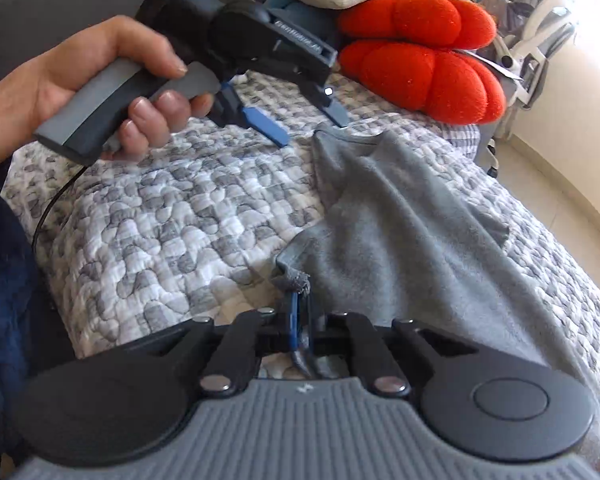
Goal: Fold clothes
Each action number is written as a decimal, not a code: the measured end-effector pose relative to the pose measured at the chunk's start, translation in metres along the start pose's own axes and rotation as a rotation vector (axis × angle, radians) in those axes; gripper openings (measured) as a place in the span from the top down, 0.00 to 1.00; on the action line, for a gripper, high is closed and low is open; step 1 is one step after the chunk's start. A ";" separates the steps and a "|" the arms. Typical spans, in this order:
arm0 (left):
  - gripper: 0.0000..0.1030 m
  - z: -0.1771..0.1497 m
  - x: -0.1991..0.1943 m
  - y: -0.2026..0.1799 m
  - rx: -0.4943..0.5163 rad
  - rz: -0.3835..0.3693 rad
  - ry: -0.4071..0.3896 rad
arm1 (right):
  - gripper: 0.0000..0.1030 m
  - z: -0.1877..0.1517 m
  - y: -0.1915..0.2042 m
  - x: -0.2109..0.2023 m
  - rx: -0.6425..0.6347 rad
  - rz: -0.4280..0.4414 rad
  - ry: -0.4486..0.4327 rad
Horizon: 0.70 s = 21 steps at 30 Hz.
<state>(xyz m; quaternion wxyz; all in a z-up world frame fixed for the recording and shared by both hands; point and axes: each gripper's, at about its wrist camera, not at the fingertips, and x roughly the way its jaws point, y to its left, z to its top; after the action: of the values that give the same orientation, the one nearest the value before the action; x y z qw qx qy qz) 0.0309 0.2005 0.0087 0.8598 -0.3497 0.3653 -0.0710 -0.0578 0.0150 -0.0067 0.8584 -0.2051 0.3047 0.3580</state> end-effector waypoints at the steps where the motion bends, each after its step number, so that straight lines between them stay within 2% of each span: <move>1: 0.31 0.000 0.000 -0.001 -0.001 -0.007 0.000 | 0.96 0.001 -0.007 -0.011 0.025 -0.003 -0.026; 3: 0.31 0.001 -0.002 -0.001 -0.006 -0.020 -0.002 | 0.96 -0.001 -0.023 -0.054 0.073 0.024 -0.150; 4: 0.31 0.001 -0.003 -0.002 -0.012 -0.028 -0.004 | 0.96 -0.004 -0.027 -0.083 0.084 0.061 -0.248; 6: 0.31 0.001 -0.009 -0.001 -0.035 -0.058 -0.011 | 0.96 -0.010 -0.034 -0.147 0.097 0.152 -0.464; 8: 0.31 0.002 -0.016 0.000 -0.068 -0.107 -0.023 | 0.96 -0.024 -0.042 -0.203 0.093 0.327 -0.667; 9: 0.31 0.002 -0.020 0.000 -0.087 -0.129 -0.033 | 0.96 -0.031 -0.044 -0.224 0.075 0.394 -0.738; 10: 0.30 0.003 -0.023 0.001 -0.102 -0.142 -0.044 | 0.98 -0.037 -0.044 -0.238 0.053 0.401 -0.768; 12: 0.28 0.003 -0.027 0.000 -0.109 -0.137 -0.065 | 0.94 -0.045 -0.043 -0.244 0.035 0.281 -0.745; 13: 0.28 0.002 -0.027 -0.001 -0.099 -0.120 -0.071 | 0.83 -0.050 -0.047 -0.239 0.056 0.206 -0.703; 15: 0.28 0.001 -0.024 -0.004 -0.063 -0.079 -0.068 | 0.53 -0.055 -0.066 -0.213 0.149 0.098 -0.579; 16: 0.28 -0.001 -0.020 -0.006 -0.040 -0.064 -0.060 | 0.28 -0.057 -0.078 -0.195 0.208 0.032 -0.504; 17: 0.28 -0.002 -0.017 -0.009 -0.018 -0.053 -0.049 | 0.25 -0.060 -0.087 -0.179 0.251 -0.021 -0.433; 19: 0.28 -0.006 -0.009 -0.015 0.030 -0.033 -0.021 | 0.25 -0.063 -0.103 -0.147 0.318 -0.109 -0.295; 21: 0.28 -0.010 -0.004 -0.020 0.071 -0.010 -0.010 | 0.25 -0.067 -0.119 -0.129 0.396 -0.180 -0.208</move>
<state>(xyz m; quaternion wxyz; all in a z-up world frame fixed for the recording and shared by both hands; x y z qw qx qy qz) 0.0240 0.1814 0.0193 0.8732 -0.3211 0.3563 -0.0866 -0.0673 -0.1648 0.0471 0.9372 -0.0210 0.2594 0.2324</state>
